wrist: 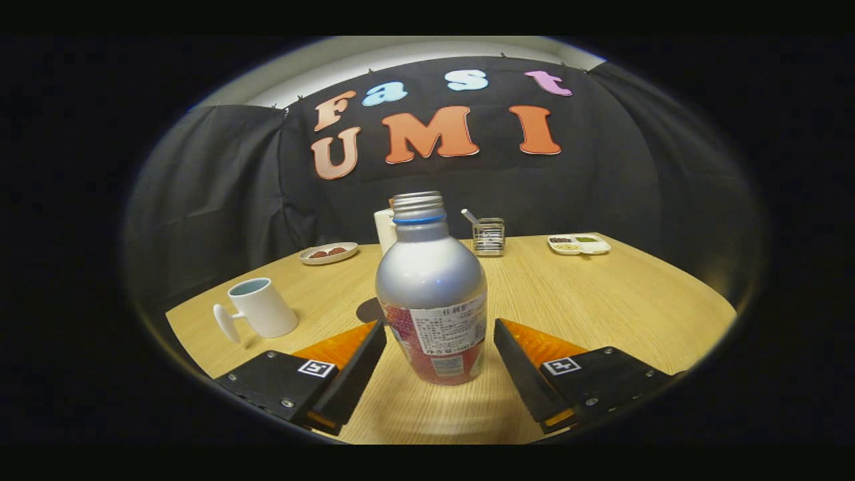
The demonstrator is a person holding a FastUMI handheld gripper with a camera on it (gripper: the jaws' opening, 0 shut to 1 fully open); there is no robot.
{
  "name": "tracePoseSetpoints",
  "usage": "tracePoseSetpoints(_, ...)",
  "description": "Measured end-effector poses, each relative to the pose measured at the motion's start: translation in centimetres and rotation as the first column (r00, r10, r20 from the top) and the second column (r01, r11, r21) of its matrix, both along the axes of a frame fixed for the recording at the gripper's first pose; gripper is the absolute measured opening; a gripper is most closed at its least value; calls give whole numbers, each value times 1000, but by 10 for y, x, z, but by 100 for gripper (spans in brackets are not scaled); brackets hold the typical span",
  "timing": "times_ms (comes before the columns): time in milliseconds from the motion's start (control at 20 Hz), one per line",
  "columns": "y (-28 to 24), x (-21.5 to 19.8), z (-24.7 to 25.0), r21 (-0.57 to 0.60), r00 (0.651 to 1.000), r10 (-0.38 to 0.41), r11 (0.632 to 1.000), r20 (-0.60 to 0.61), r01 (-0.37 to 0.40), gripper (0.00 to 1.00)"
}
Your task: Take the bottle from table, then pour the juice into the cup, finally place the bottle on the coaster
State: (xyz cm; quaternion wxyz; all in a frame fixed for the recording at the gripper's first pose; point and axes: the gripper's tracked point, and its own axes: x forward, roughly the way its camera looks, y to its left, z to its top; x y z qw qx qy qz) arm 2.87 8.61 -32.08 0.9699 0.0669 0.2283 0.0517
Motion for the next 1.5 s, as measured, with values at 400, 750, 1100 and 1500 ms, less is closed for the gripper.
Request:
tracePoseSetpoints(400, 5, 4, -7, 13, 999, -20, 1000, -38, 20, 80)
tracePoseSetpoints(750, 20, 12, 8, -115, 999, 27, 993, -23, -30, 79)
tracePoseSetpoints(1100, 39, 20, 16, -326, 997, 77, 942, -18, -79, 79)
tracePoseSetpoints(1500, 66, 35, 33, -569, 983, 181, 806, -26, -163, 78)
